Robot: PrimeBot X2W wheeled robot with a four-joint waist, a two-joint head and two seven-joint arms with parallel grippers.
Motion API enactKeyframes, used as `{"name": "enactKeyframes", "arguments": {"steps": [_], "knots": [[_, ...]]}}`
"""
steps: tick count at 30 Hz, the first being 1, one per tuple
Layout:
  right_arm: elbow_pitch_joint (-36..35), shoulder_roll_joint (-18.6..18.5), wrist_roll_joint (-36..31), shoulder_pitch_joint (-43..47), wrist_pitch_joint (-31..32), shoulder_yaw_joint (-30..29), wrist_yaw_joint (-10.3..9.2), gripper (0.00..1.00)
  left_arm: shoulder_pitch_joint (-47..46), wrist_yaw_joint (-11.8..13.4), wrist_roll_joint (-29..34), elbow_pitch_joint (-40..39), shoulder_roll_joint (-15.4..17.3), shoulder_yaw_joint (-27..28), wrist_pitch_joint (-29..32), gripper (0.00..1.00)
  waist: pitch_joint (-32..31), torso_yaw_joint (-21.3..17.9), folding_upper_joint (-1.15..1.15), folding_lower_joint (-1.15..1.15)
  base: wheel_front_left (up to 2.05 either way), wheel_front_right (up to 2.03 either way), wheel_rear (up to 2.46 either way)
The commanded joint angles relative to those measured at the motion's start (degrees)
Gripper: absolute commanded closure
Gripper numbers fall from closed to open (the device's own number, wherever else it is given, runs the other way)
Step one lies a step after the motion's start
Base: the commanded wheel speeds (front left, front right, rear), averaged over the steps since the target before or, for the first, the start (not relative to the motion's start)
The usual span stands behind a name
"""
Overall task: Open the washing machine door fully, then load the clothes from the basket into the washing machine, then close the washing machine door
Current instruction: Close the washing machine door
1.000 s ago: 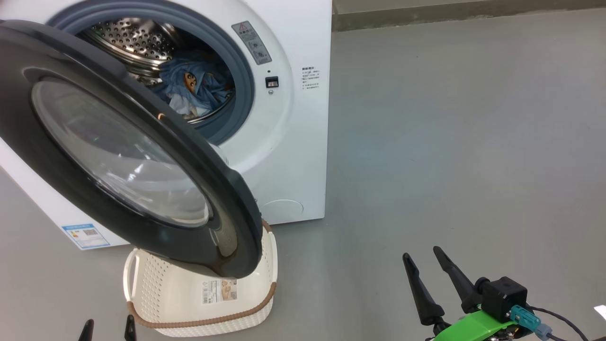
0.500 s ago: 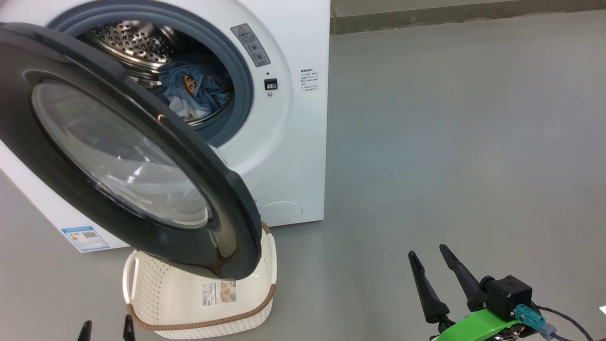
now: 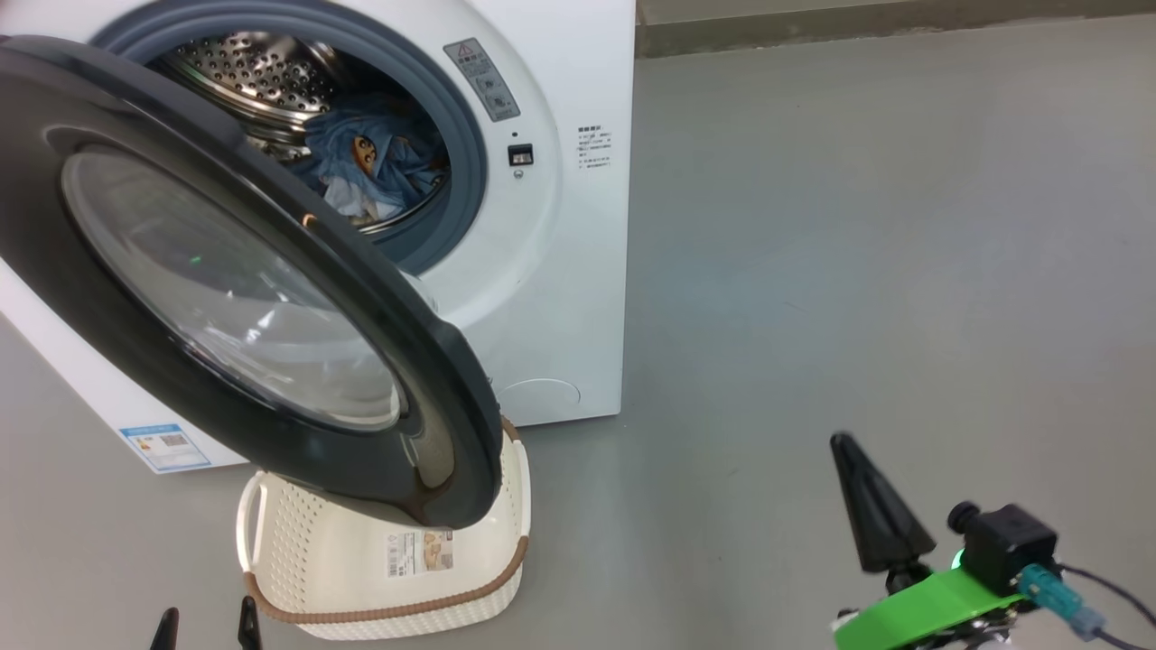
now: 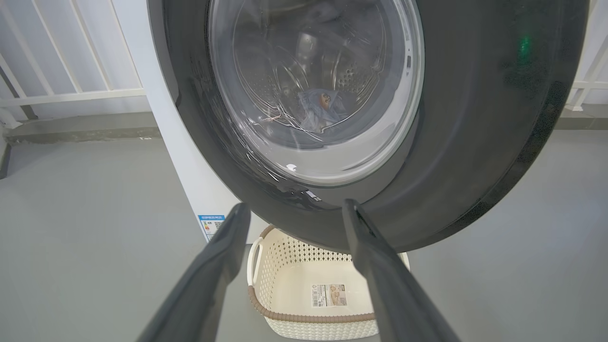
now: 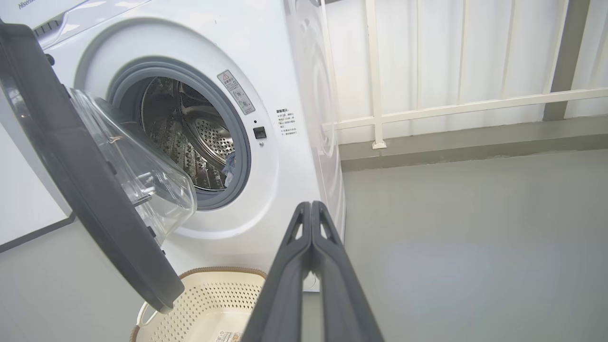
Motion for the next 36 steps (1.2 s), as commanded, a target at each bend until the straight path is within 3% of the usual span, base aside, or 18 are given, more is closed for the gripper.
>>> {"name": "enactKeyframes", "arguments": {"steps": [1, 10, 17, 26, 36], "knots": [[-3.2, 0.1, 0.6, -0.8, -0.7, 1.2, 0.09, 1.0, -1.9, 0.3, -0.7, -1.6, 0.3, 1.7, -0.5, 0.0, 0.0, 0.1, 0.0, 0.0, 0.0, 0.0, 0.0], [-21.7, 0.0, 1.1, -3.1, -0.7, 5.5, 0.09, 1.0, -2.5, 0.4, -1.7, -2.1, 0.2, 0.7, -0.5, 0.0, 0.8, 2.0, 0.0, 0.0, 0.0, 0.0, 0.0], [-29.7, -4.7, 1.4, -7.3, -0.7, 14.2, 0.09, 1.0, -3.0, 0.6, -3.0, -2.1, 0.2, -1.4, -0.5, 0.0, 2.3, 5.5, 0.0, 0.0, 0.0, 0.0, 0.0], [-30.0, -10.8, 2.8, -13.8, -0.7, 26.9, 0.09, 1.0, -3.9, 0.4, -4.2, -1.4, 0.2, -3.5, -0.5, 0.0, 4.2, 10.9, 0.0, 0.0, 0.0, 0.0, 0.0], [-18.3, -16.5, 7.2, -18.5, -0.7, 41.5, 0.09, 1.0, -6.5, 0.6, -5.5, -1.7, 0.2, -7.6, -0.5, 0.0, 8.3, 17.6, 0.0, 0.0, 0.0, 0.0, 0.0]]}}
